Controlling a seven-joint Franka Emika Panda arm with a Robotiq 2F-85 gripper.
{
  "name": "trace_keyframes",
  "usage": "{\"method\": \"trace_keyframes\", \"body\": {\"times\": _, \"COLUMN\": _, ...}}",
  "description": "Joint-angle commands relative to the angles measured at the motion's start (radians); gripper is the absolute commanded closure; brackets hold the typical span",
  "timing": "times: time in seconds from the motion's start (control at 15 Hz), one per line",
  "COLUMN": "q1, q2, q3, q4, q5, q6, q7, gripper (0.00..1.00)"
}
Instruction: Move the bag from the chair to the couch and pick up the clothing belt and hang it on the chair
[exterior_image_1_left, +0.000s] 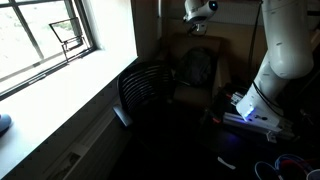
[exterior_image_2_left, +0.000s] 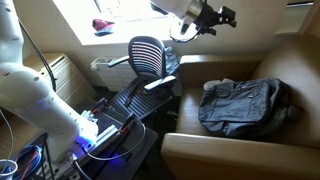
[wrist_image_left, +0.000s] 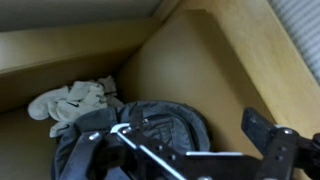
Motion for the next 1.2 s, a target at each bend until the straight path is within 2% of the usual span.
{"method": "trace_keyframes", "body": {"times": 0.0, "q1": 0.148, "q2": -0.189, "q3": -0.072, "q4": -0.130, "q5": 0.128, "q6": -0.086, "q7": -0.231, "gripper": 0.00}}
{"method": "trace_keyframes", "body": {"times": 0.07, "q1": 0.199, "q2": -0.194, "q3": -0.118, "q4": -0.122, "q5": 0.153, "q6": -0.095, "q7": -0.310, "gripper": 0.00}}
{"method": "trace_keyframes", "body": {"times": 0.13, "q1": 0.128, "q2": -0.114, "q3": -0.062, "q4": -0.060, "q5": 0.099, "q6": -0.048, "q7": -0.178, "gripper": 0.00}}
{"method": "trace_keyframes", "body": {"times": 0.27, "q1": 0.189, "q2": -0.160, "q3": -0.099, "q4": -0.086, "q5": 0.123, "q6": -0.054, "q7": -0.251, "gripper": 0.00}}
{"method": "trace_keyframes", "body": {"times": 0.33, "q1": 0.028, "q2": -0.188, "q3": 0.083, "q4": -0.089, "q5": 0.123, "q6": 0.000, "q7": -0.294, "gripper": 0.00}}
{"method": "trace_keyframes", "body": {"times": 0.4, "q1": 0.002, "q2": -0.221, "q3": 0.130, "q4": -0.130, "q5": 0.109, "q6": -0.049, "q7": -0.299, "gripper": 0.00}}
{"method": "trace_keyframes", "body": {"times": 0.47, "q1": 0.119, "q2": -0.240, "q3": 0.041, "q4": -0.178, "q5": 0.096, "q6": -0.132, "q7": -0.282, "gripper": 0.00}}
{"method": "trace_keyframes", "body": {"times": 0.6, "q1": 0.140, "q2": -0.287, "q3": 0.080, "q4": -0.212, "q5": 0.131, "q6": -0.164, "q7": -0.326, "gripper": 0.00}}
{"method": "trace_keyframes", "body": {"times": 0.87, "q1": 0.210, "q2": -0.374, "q3": 0.127, "q4": -0.295, "q5": 0.082, "q6": -0.240, "q7": -0.306, "gripper": 0.00}}
{"method": "trace_keyframes", "body": {"times": 0.93, "q1": 0.058, "q2": -0.416, "q3": 0.310, "q4": -0.306, "q5": 0.070, "q6": -0.233, "q7": -0.336, "gripper": 0.00}}
{"method": "trace_keyframes", "body": {"times": 1.07, "q1": 0.012, "q2": -0.460, "q3": 0.390, "q4": -0.356, "q5": 0.028, "q6": -0.288, "q7": -0.332, "gripper": 0.00}}
{"method": "trace_keyframes", "body": {"times": 1.13, "q1": 0.094, "q2": -0.475, "q3": 0.302, "q4": -0.379, "q5": -0.014, "q6": -0.339, "q7": -0.318, "gripper": 0.00}}
